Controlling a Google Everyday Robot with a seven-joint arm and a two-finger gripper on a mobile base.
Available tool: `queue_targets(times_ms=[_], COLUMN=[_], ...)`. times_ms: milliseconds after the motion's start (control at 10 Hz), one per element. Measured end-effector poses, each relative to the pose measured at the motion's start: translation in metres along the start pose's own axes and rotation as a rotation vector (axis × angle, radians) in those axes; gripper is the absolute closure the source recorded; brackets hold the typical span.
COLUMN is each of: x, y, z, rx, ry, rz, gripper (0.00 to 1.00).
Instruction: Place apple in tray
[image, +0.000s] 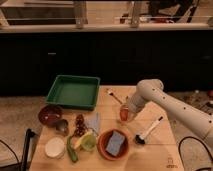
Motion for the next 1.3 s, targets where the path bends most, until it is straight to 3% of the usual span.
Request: queue_targets(times_ms=[600,1300], x=[-0.022,-0.049], y=[-0.033,-0.067], z=[-0.033,-0.045], rx=[-0.010,-0.017], ry=[0.031,0.039], rz=[-0.036,-0.103], gripper=[1.00,1.00])
